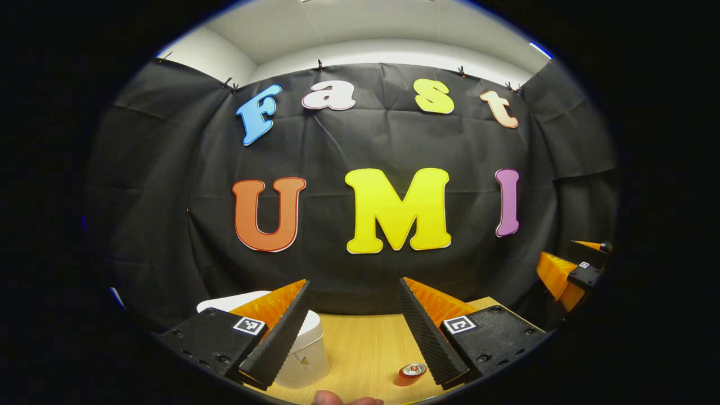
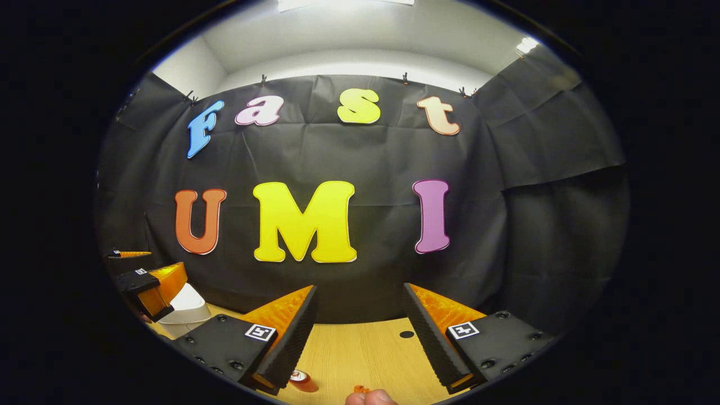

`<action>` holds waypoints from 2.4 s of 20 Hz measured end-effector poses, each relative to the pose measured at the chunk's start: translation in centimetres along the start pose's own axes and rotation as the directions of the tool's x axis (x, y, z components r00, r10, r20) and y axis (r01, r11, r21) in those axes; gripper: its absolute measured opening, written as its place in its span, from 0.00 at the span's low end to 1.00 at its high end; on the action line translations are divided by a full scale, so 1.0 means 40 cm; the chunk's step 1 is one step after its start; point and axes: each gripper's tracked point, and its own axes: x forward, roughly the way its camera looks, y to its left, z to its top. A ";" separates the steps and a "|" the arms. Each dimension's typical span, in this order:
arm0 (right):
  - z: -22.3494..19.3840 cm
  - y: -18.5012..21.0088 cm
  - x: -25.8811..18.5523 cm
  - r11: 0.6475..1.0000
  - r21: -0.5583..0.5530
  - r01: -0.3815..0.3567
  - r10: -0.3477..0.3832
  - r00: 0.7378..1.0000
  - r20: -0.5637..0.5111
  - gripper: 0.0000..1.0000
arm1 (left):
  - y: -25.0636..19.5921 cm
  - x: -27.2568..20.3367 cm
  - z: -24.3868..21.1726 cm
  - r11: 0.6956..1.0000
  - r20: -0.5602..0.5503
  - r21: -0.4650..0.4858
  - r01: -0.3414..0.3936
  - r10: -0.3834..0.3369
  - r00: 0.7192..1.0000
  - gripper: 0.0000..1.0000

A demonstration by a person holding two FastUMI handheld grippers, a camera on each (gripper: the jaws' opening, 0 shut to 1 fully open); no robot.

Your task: Press the lid of the desktop garbage bin to open it, pick up the crumpled paper on the desktop and throw it into the bin, then pick up the pop can on the desktop and drop it into the bin, and finally close the garbage bin lid.

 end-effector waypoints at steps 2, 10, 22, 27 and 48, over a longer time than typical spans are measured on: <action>0.000 -0.005 0.001 1.000 -0.002 -0.003 0.003 1.000 0.000 0.94 | 0.029 0.011 0.009 1.000 0.010 0.005 -0.029 0.029 1.000 0.99; -0.005 -0.045 0.015 0.999 -0.039 -0.016 0.014 0.999 -0.041 0.95 | 0.186 0.068 0.000 0.969 -0.017 0.003 -0.247 0.247 0.969 0.99; 0.014 -0.048 0.009 0.984 -0.161 -0.072 0.068 0.997 -0.027 0.95 | 0.344 0.134 -0.157 0.889 -0.193 0.009 -0.459 0.452 0.871 0.62; 0.017 -0.060 0.011 0.984 -0.167 -0.064 0.062 0.998 -0.020 0.95 | 0.388 0.156 -0.223 0.866 -0.252 0.019 -0.499 0.487 0.836 0.49; -0.037 -0.057 0.006 0.987 -0.154 -0.046 0.036 0.997 -0.069 0.95 | 0.391 0.153 -0.323 0.834 -0.388 -0.025 -0.552 0.500 0.774 0.07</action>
